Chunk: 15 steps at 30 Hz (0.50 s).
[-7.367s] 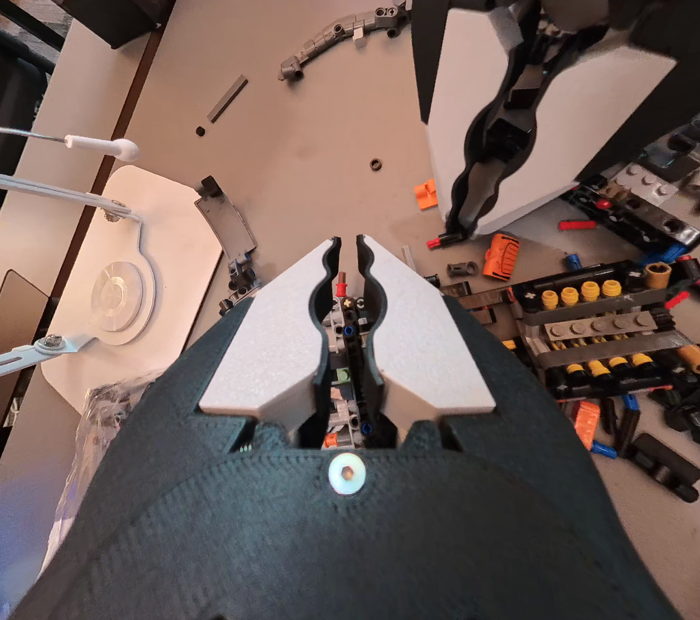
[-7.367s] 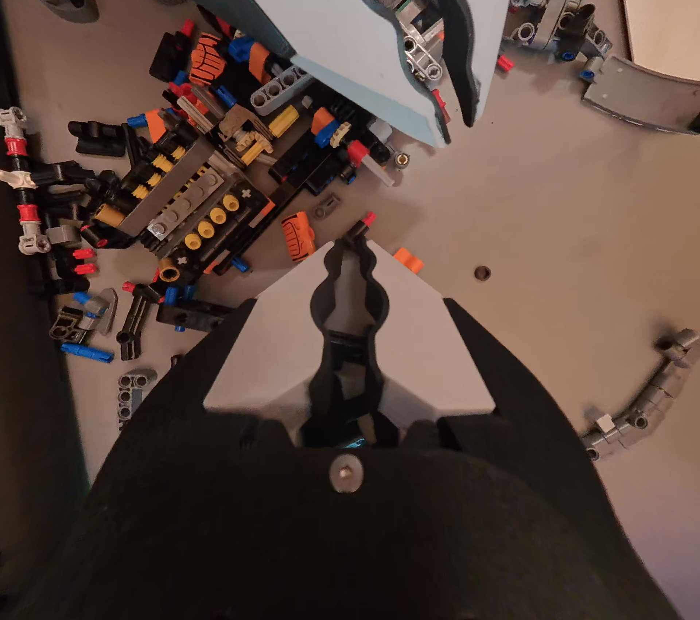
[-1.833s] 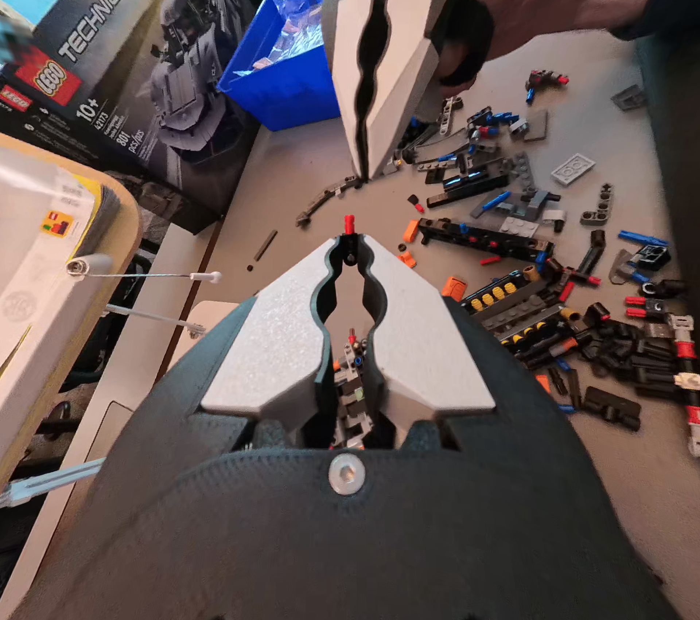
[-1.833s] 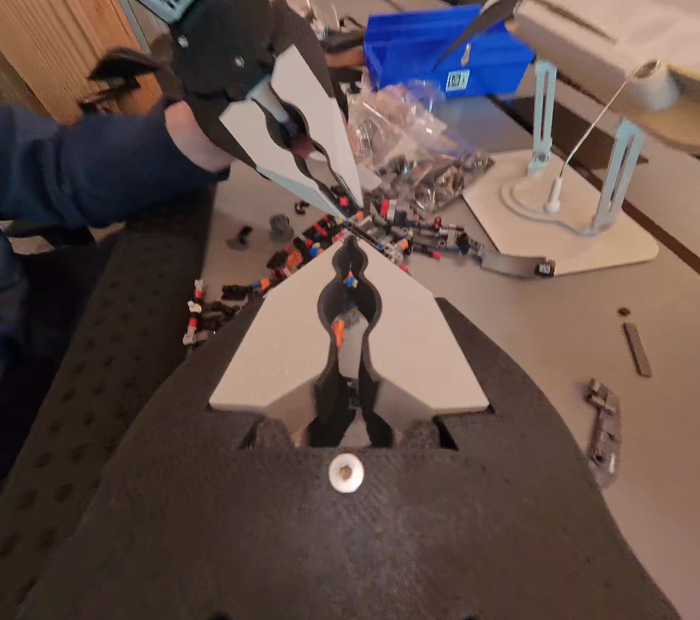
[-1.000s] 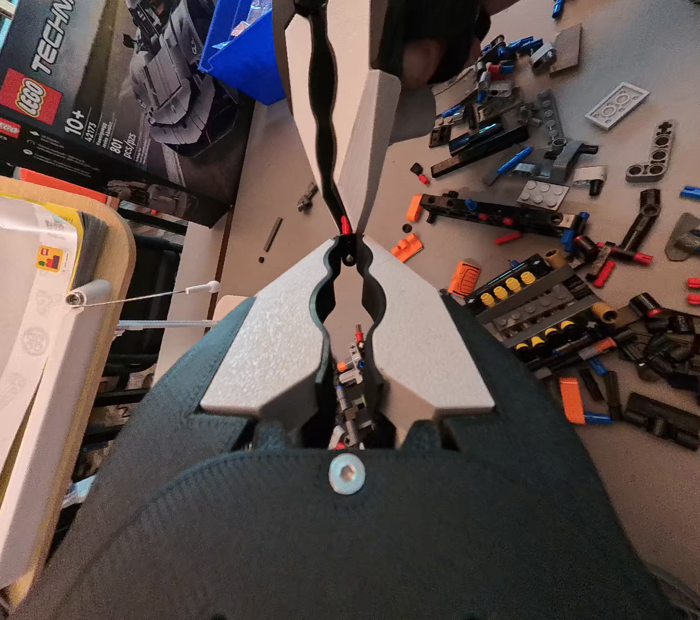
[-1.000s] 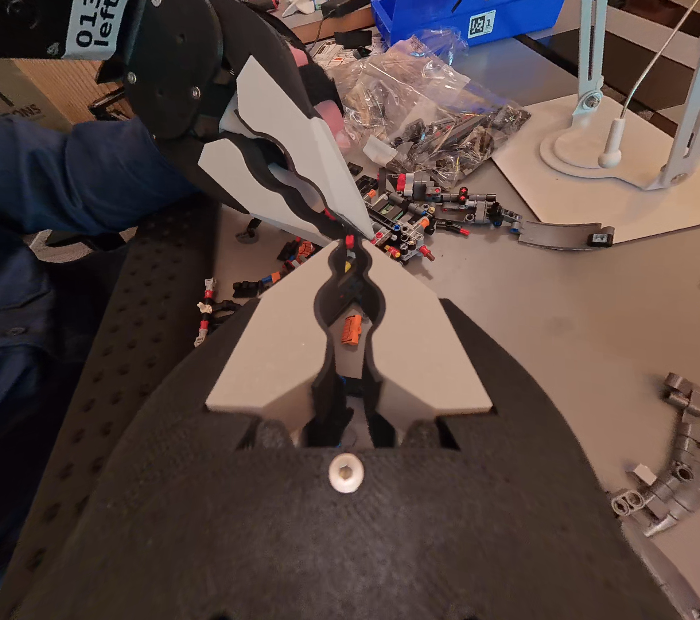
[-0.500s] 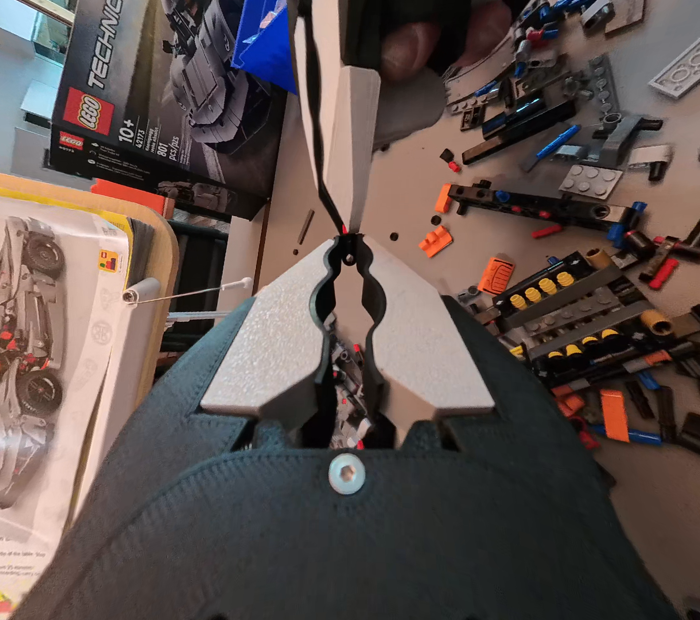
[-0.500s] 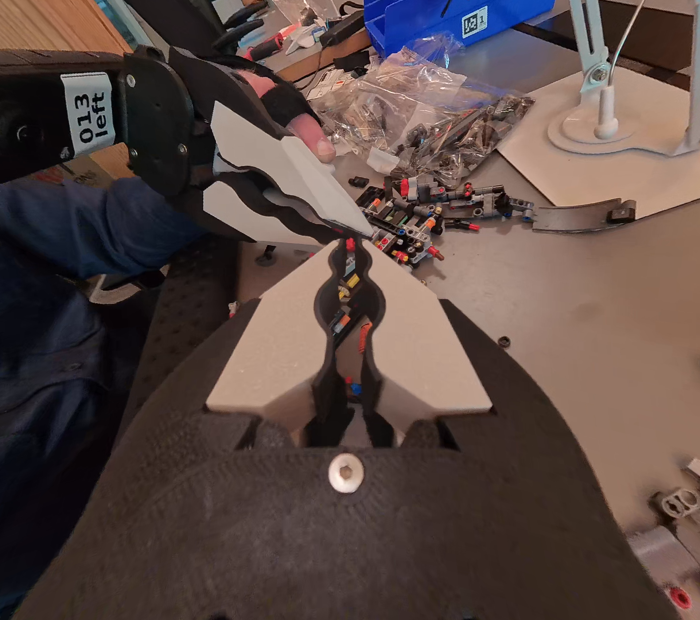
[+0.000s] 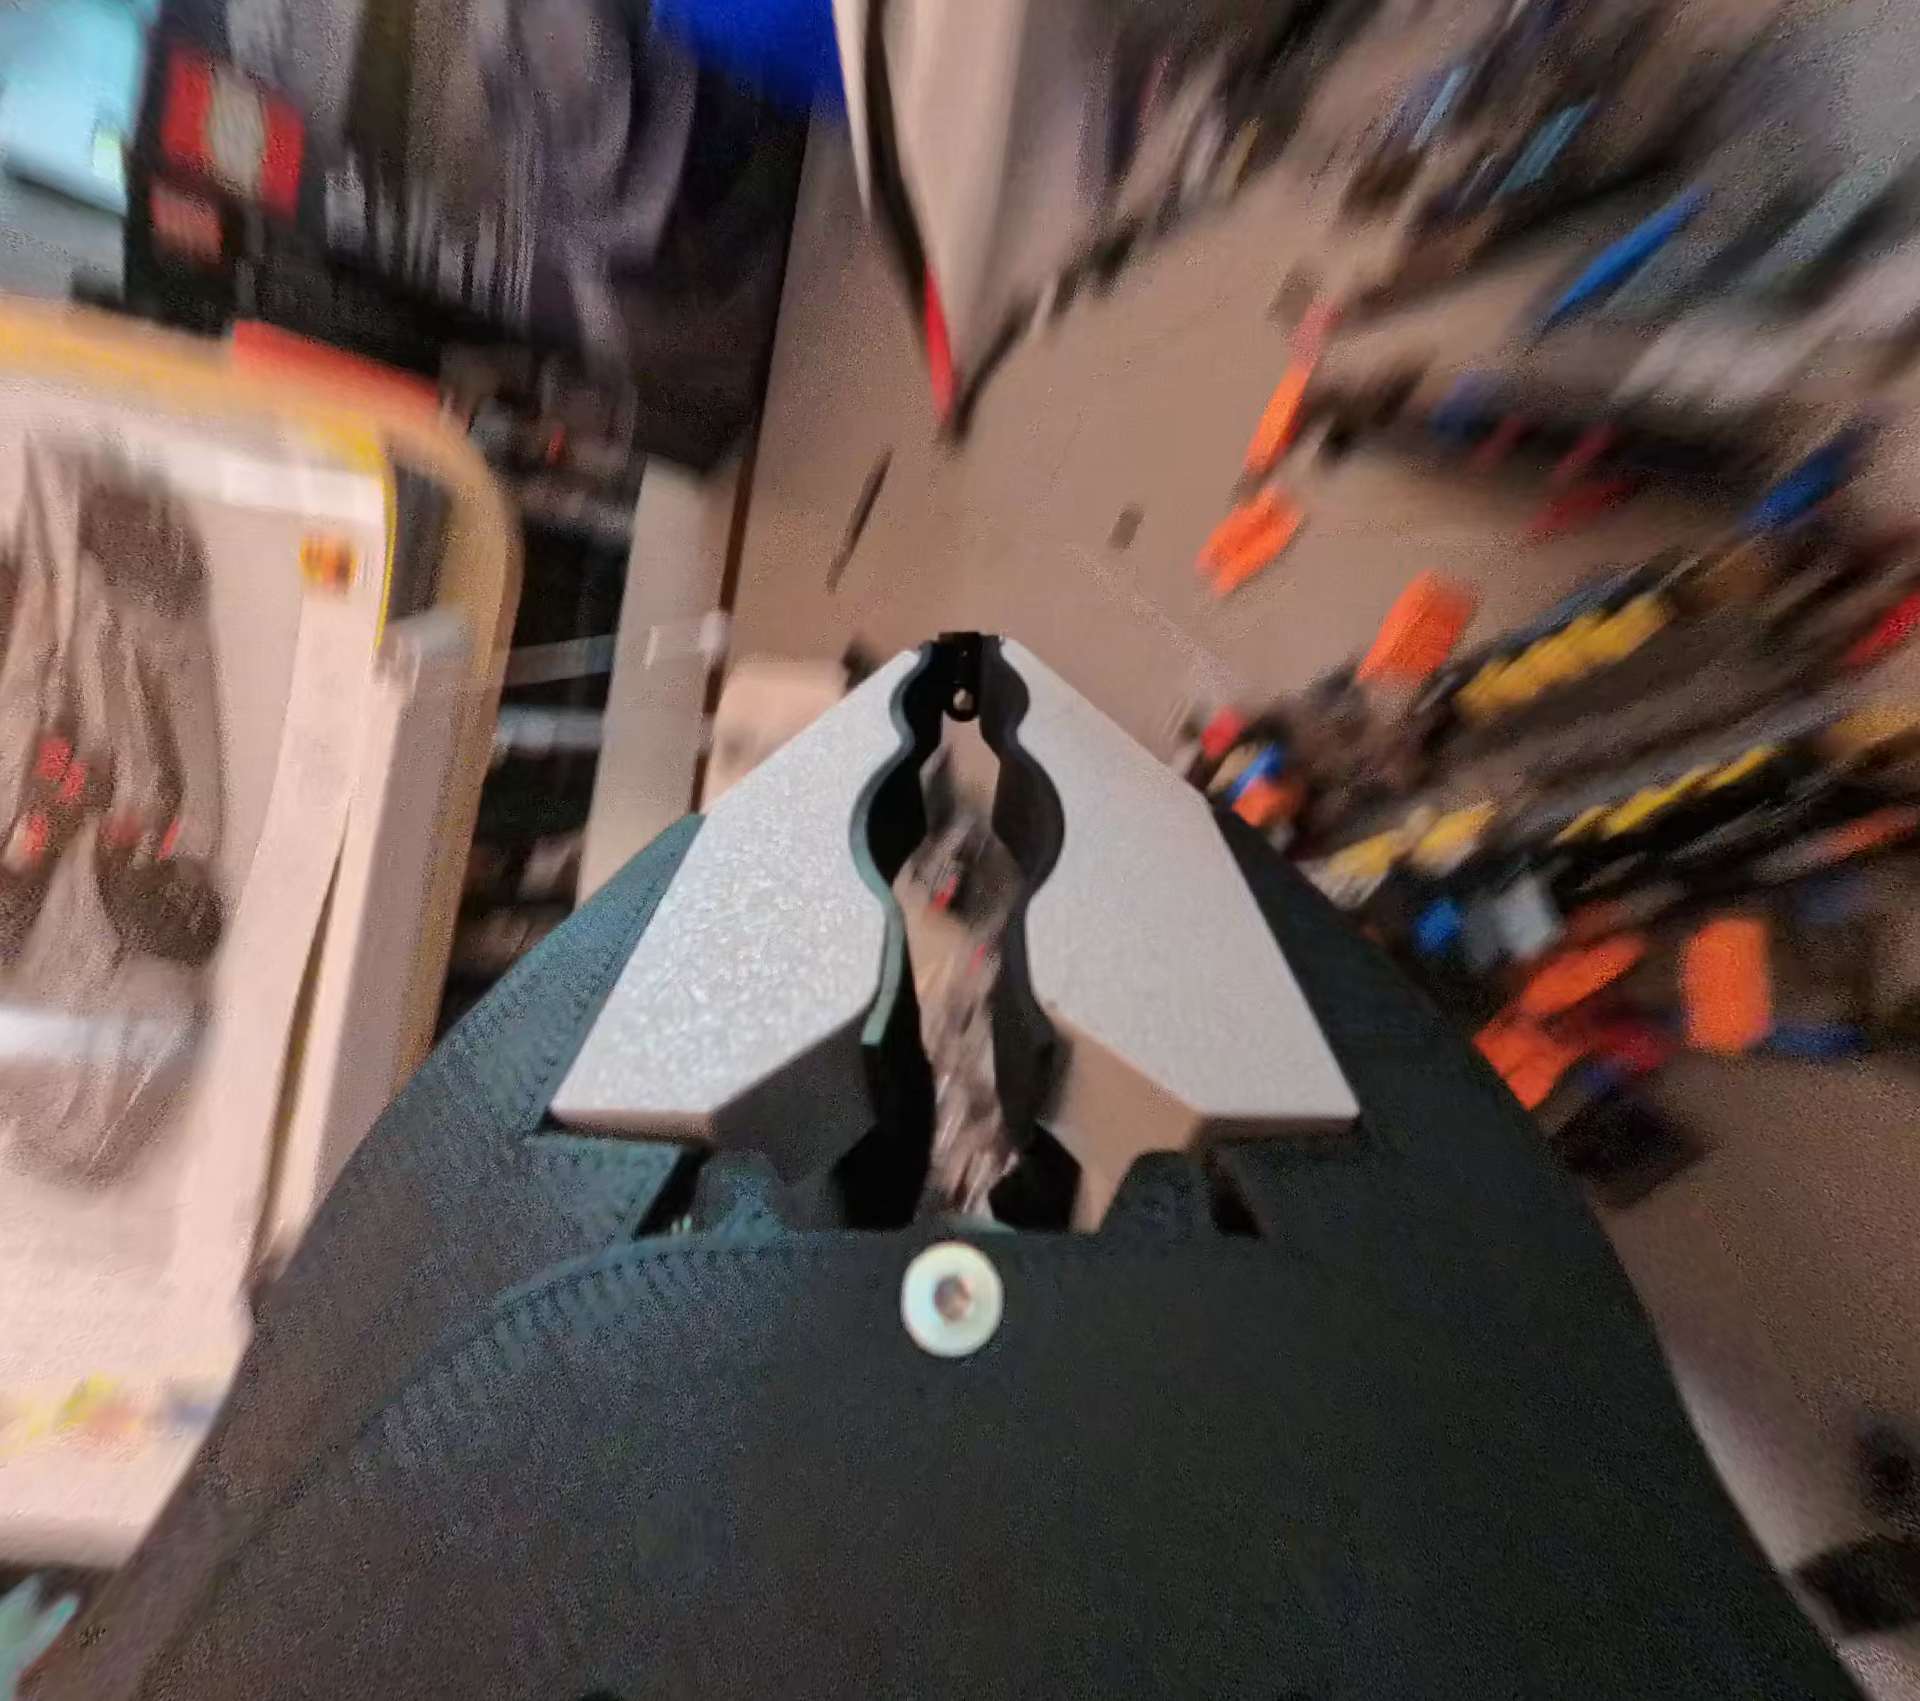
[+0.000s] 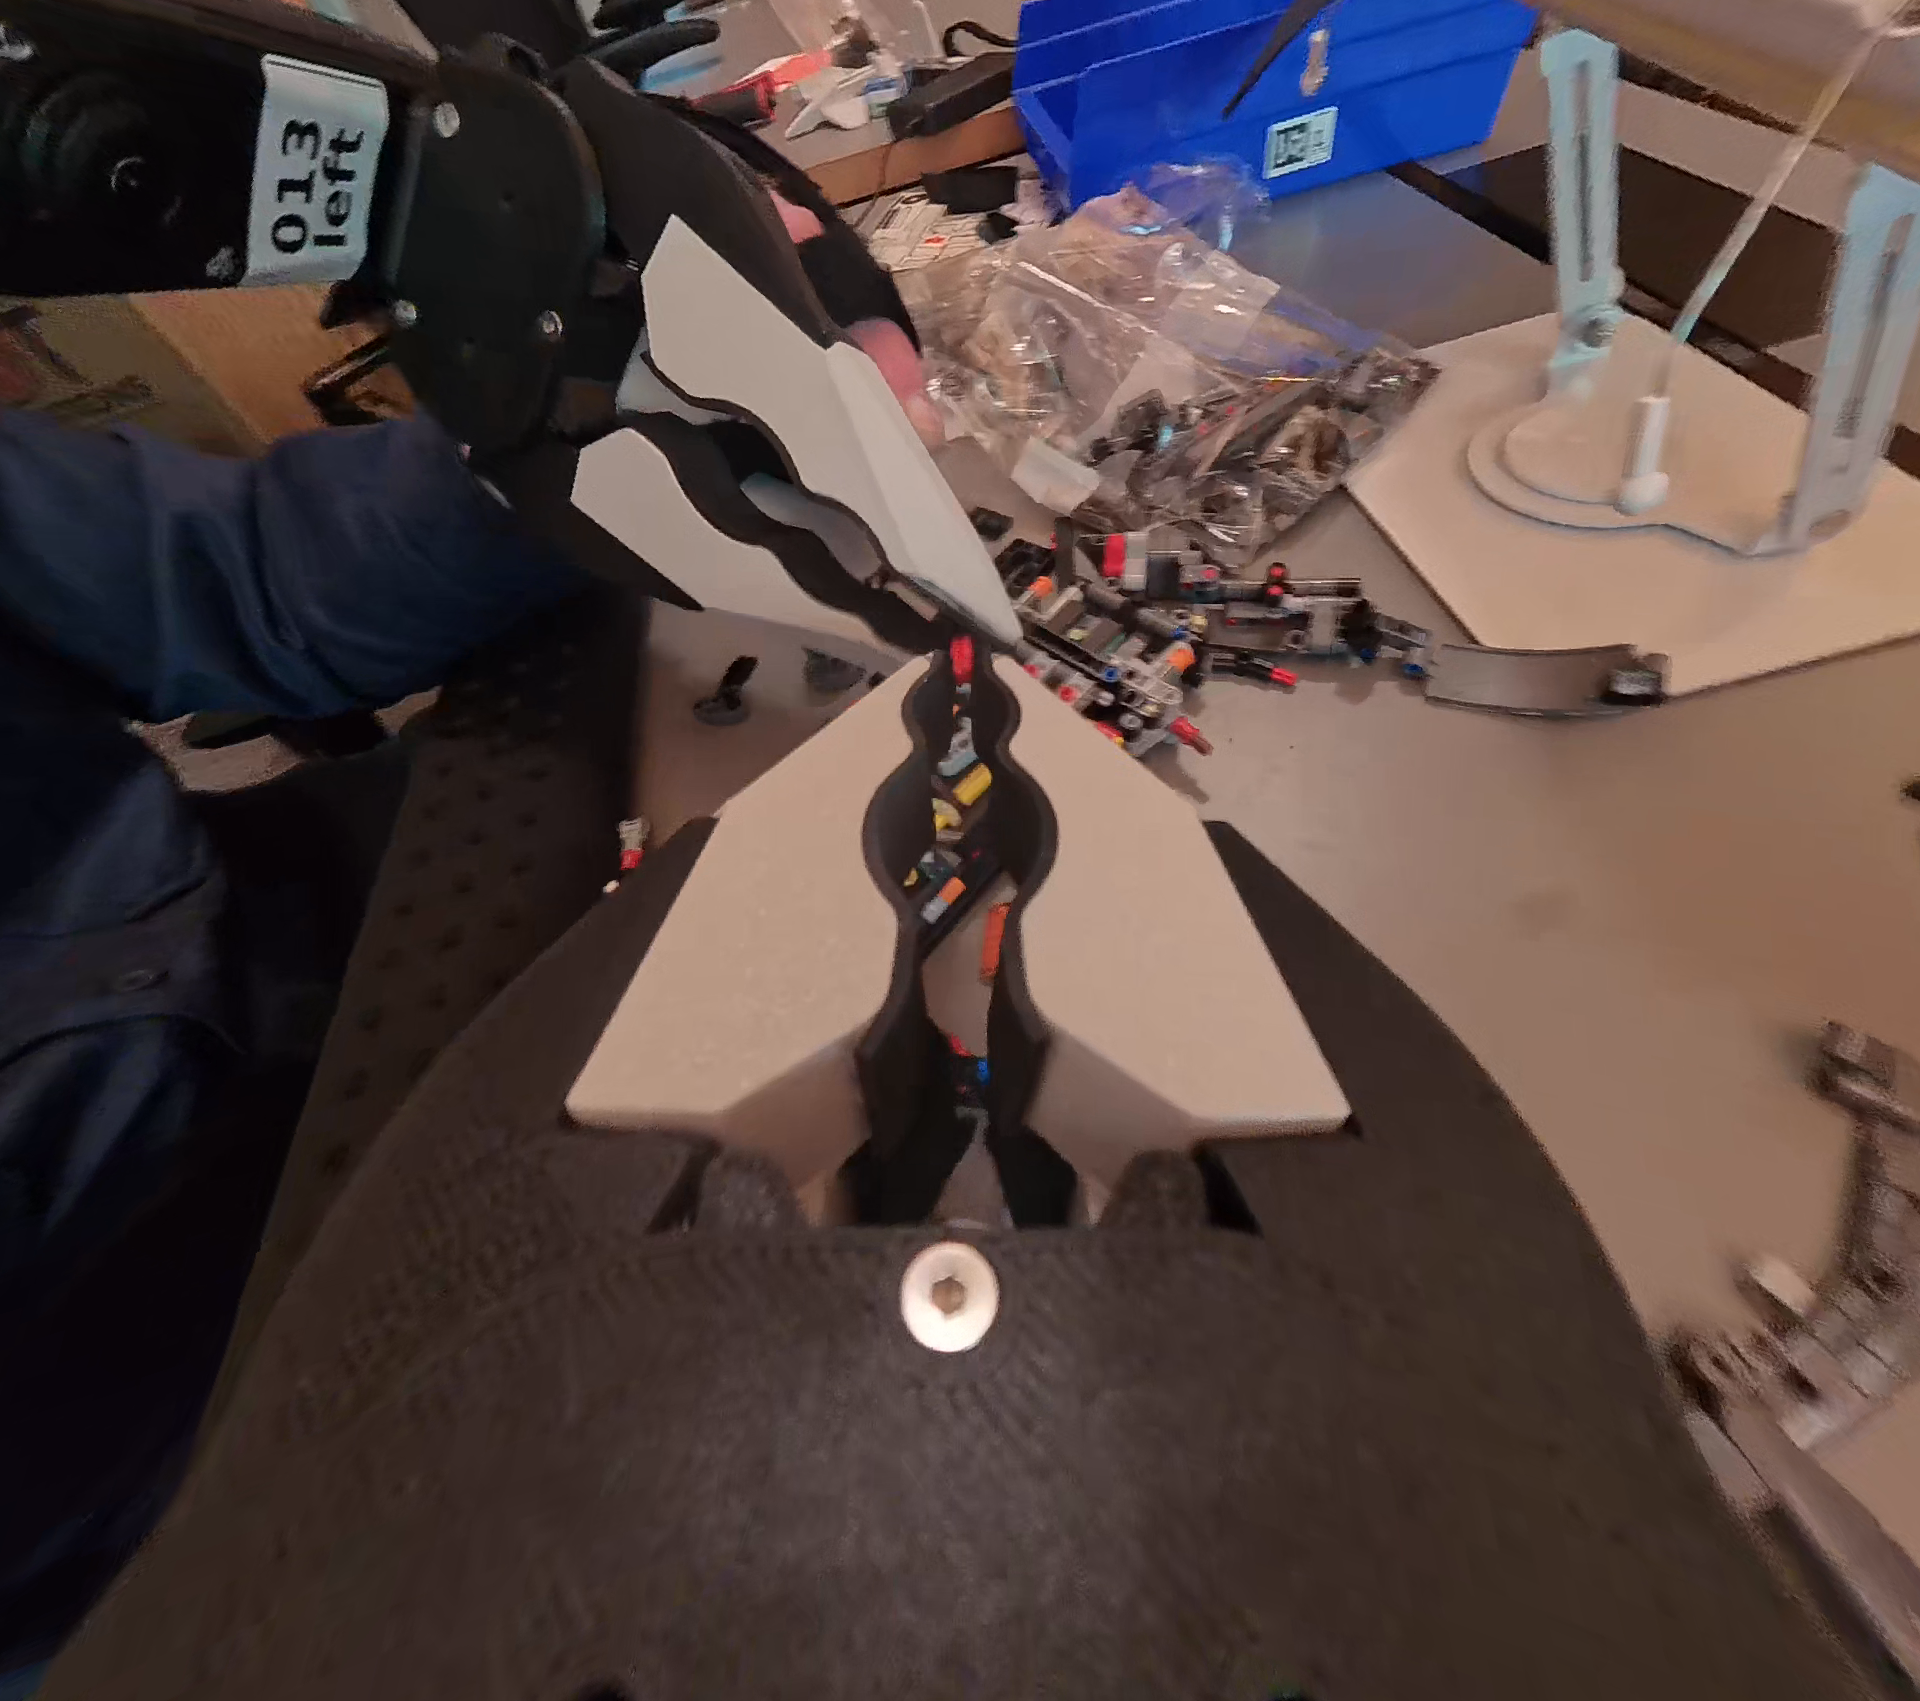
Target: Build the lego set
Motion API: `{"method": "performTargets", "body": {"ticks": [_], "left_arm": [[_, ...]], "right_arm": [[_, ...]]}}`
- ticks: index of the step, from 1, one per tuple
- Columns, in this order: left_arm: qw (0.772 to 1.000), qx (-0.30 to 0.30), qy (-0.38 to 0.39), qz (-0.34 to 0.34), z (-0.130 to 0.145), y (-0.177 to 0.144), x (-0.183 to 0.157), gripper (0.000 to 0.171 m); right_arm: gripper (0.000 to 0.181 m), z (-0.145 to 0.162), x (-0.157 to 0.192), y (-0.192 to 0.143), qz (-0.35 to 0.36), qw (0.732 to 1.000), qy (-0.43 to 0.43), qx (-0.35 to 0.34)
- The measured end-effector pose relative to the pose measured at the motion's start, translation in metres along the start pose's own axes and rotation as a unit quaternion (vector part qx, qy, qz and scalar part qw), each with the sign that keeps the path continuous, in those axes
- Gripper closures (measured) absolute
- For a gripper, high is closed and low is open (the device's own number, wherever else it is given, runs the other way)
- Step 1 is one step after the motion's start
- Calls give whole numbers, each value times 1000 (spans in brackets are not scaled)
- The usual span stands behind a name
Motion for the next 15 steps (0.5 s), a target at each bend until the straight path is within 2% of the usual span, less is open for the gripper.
{"method": "performTargets", "body": {"ticks": [1,2,3,4,5,8,10,15], "left_arm": [[1000,-7,-24,2,15,-2,9,167],[994,-49,-92,37,15,-11,13,167],[991,-75,-106,29,7,-22,22,167],[992,-87,-86,6,-3,-27,27,167],[992,-93,-82,11,-11,-24,25,167],[994,-76,-62,46,-9,-5,5,167],[991,-81,-72,80,-8,-1,-8,167],[989,-50,-65,123,-5,16,-31,167]], "right_arm": [[181,-9,-9,-18,18,999,12,-39],[181,-21,-20,-44,32,995,33,-92],[181,-23,-27,-62,46,992,42,-111],[181,-16,-28,-61,53,994,36,-88],[181,-7,-25,-50,46,997,29,-57],[180,29,-15,-14,8,997,13,73],[180,41,-9,-6,-5,995,7,102],[180,66,1,2,-38,983,-6,177]]}}
Point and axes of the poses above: each gripper's, where its closed fingertips meet, y out along the fingers, z out of its underside, x = y × z across the jaws, the point moved 2 cm from there along -y, back along the fingers, and after that the axes turned 10 degrees about -y, right-handed, at the moved point
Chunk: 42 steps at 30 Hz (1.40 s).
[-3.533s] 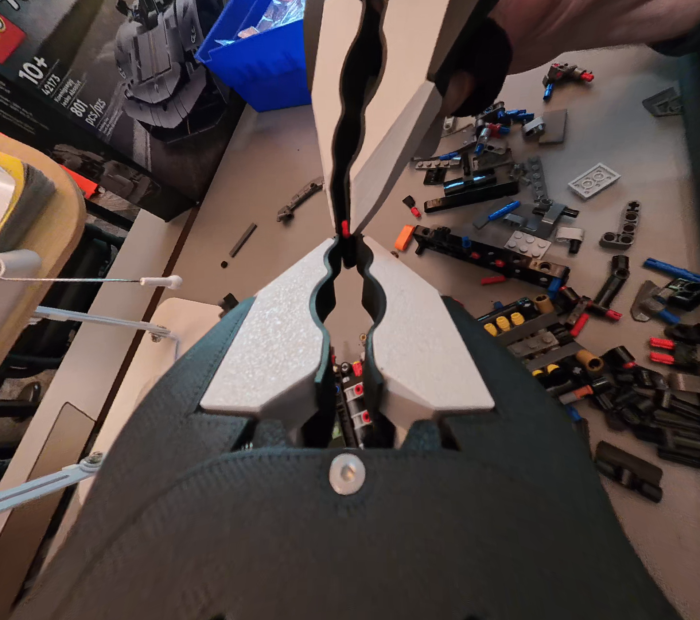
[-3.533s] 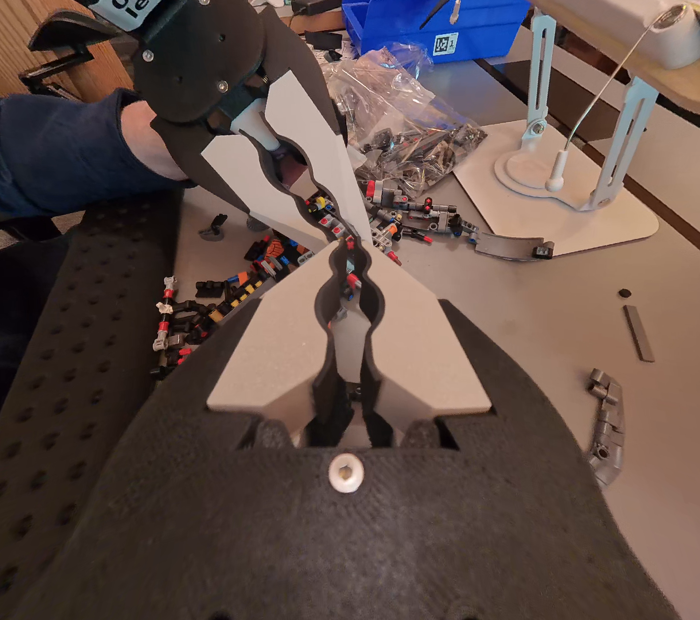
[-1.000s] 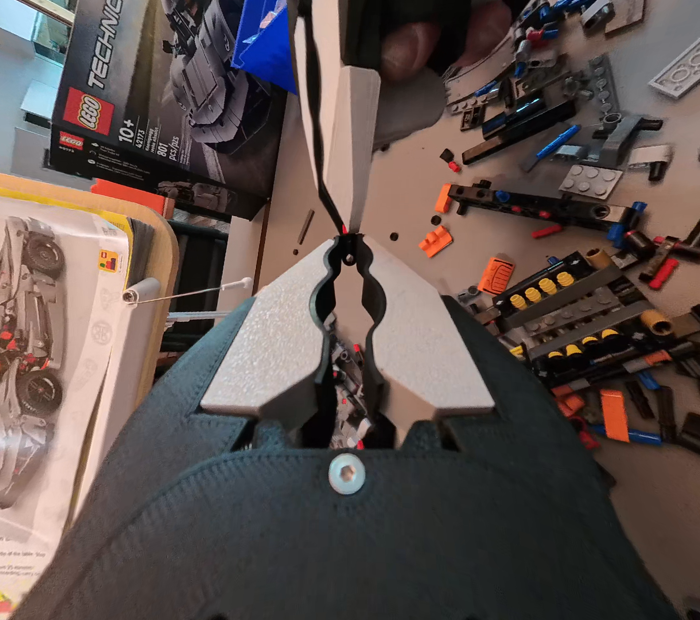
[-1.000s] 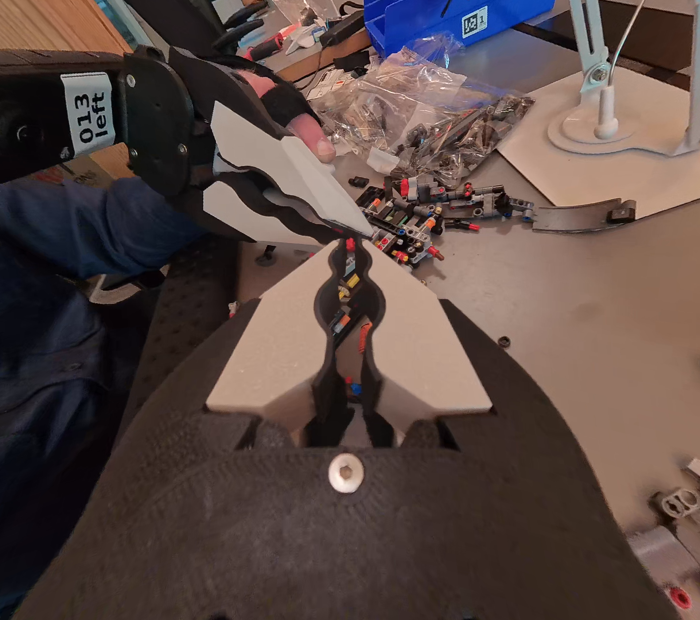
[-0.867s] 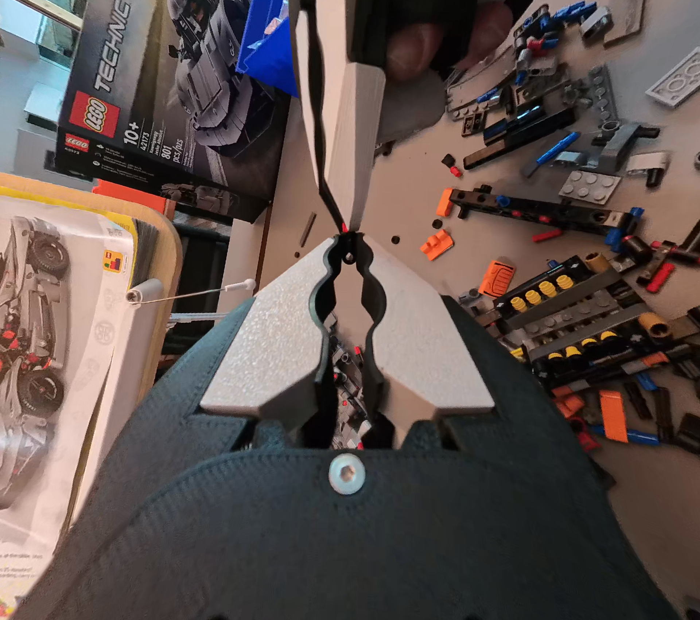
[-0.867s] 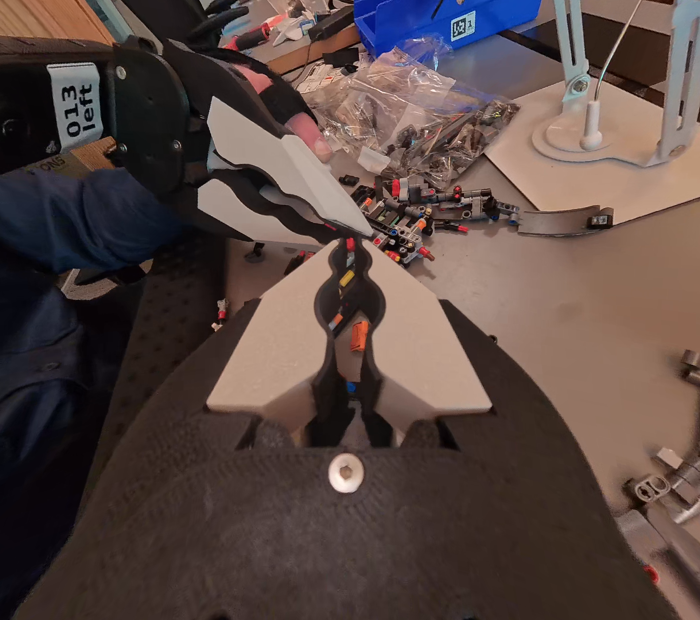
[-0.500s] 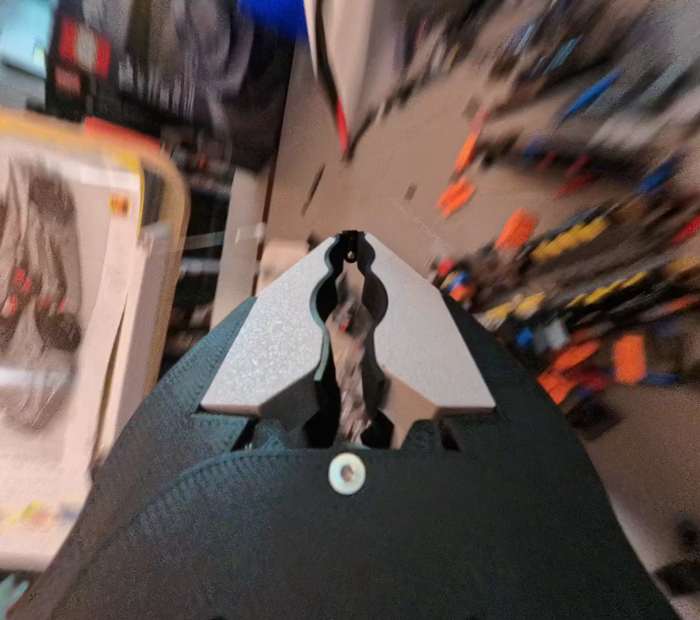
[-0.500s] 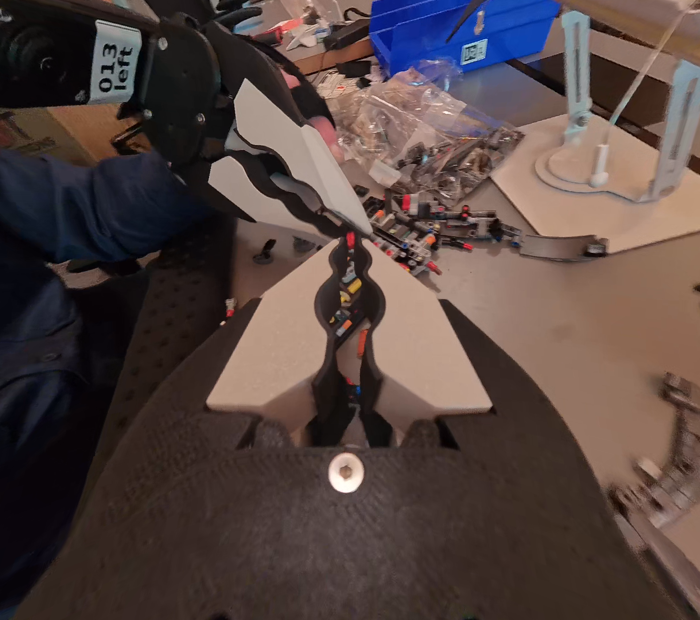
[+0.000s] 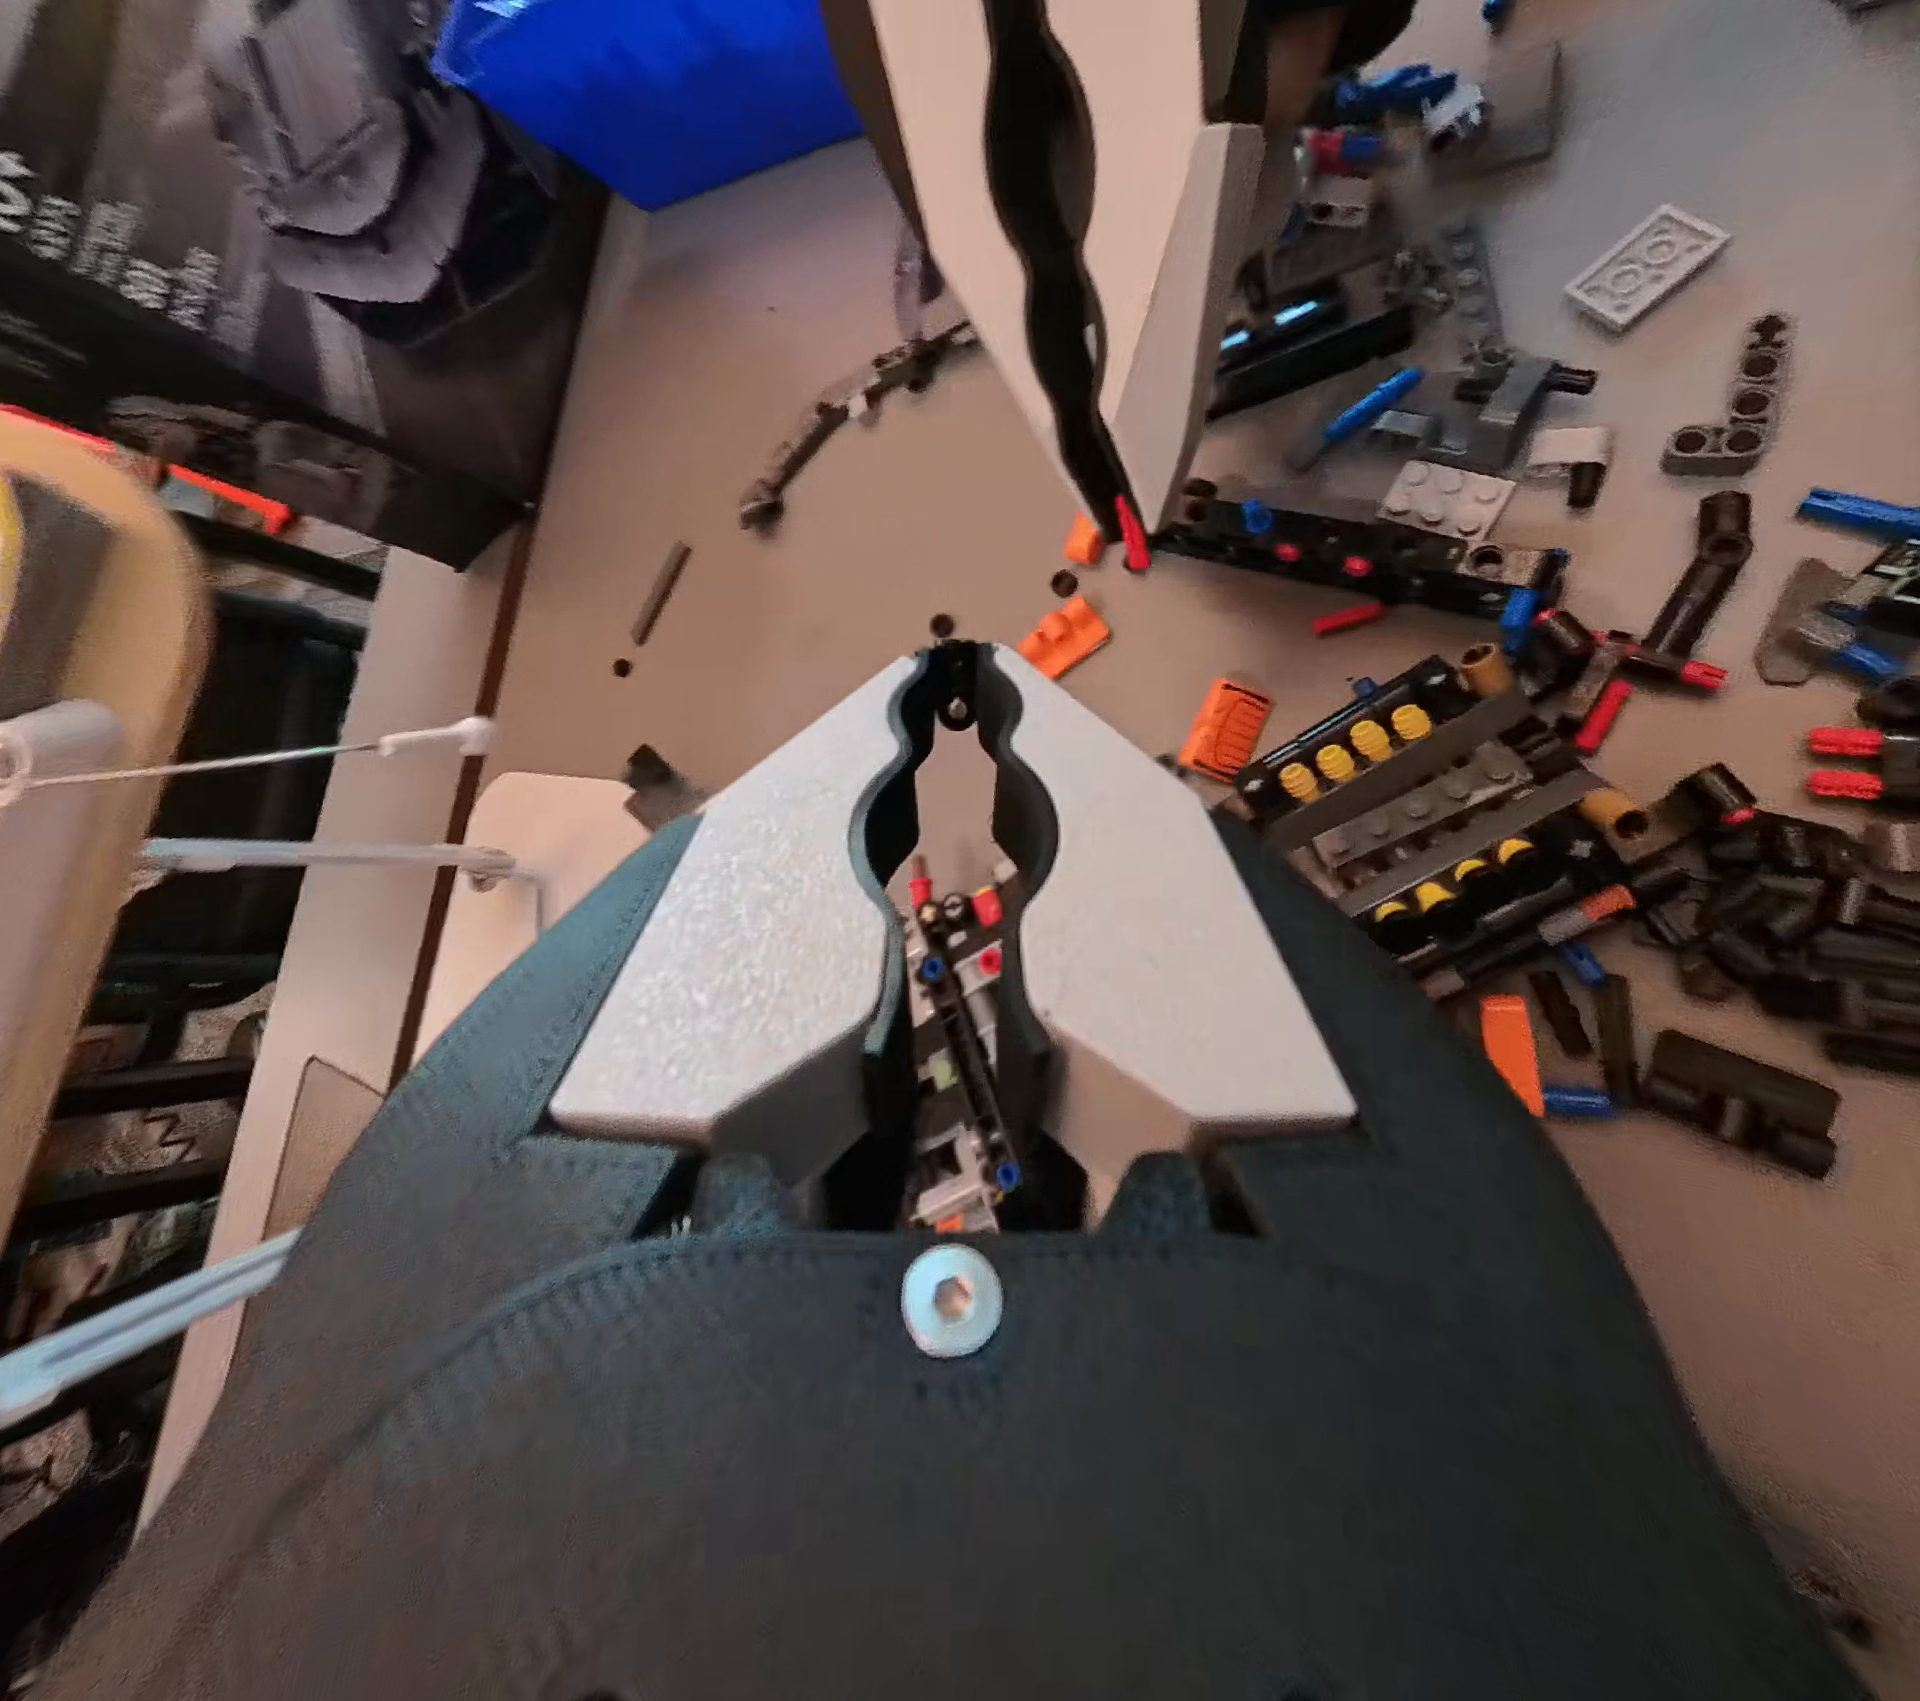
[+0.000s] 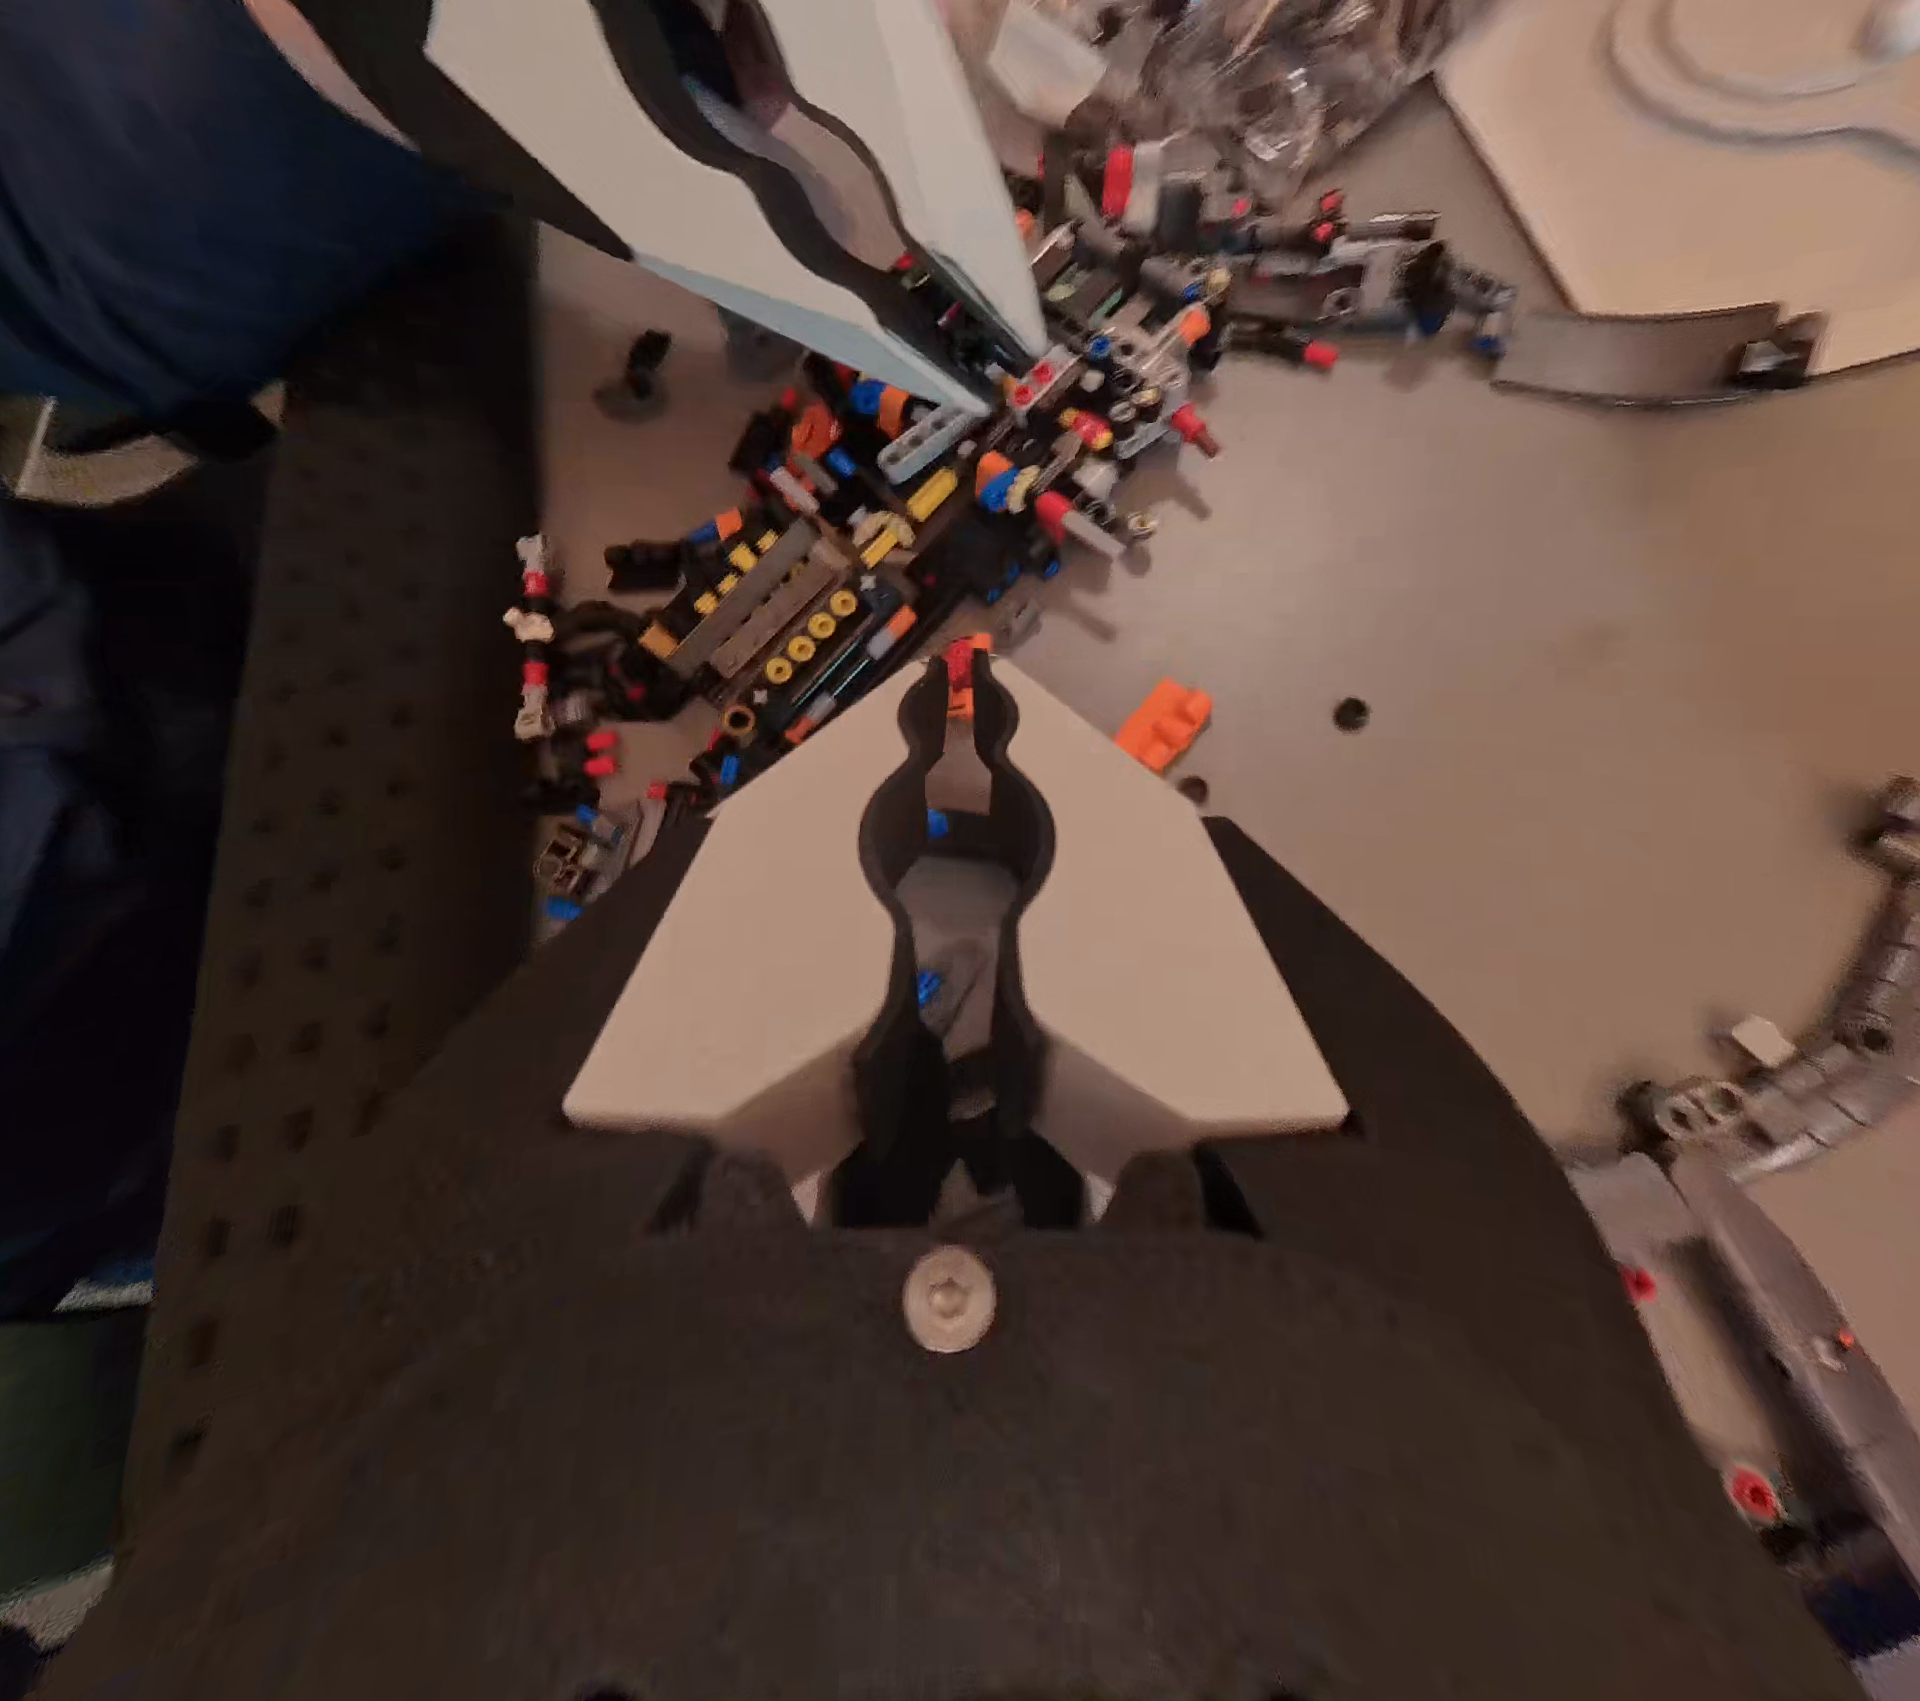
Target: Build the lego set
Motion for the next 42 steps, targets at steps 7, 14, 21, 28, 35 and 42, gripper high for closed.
{"method": "performTargets", "body": {"ticks": [7,14,21,28,35,42], "left_arm": [[998,48,-19,42,9,26,-20,167],[998,35,-46,34,8,25,-11,158],[996,61,-48,38,17,32,-14,150],[995,71,-51,40,21,34,-14,150],[994,45,-86,52,15,27,-9,151],[987,-1,-149,67,7,18,0,157]], "right_arm": [[158,12,1,11,-11,999,3,40],[159,20,-18,-7,49,997,10,51],[145,41,3,8,2,991,-51,121],[152,53,10,20,-19,984,-77,162],[168,44,6,4,-13,990,-52,127],[176,26,1,-14,0,998,-34,52]]}}
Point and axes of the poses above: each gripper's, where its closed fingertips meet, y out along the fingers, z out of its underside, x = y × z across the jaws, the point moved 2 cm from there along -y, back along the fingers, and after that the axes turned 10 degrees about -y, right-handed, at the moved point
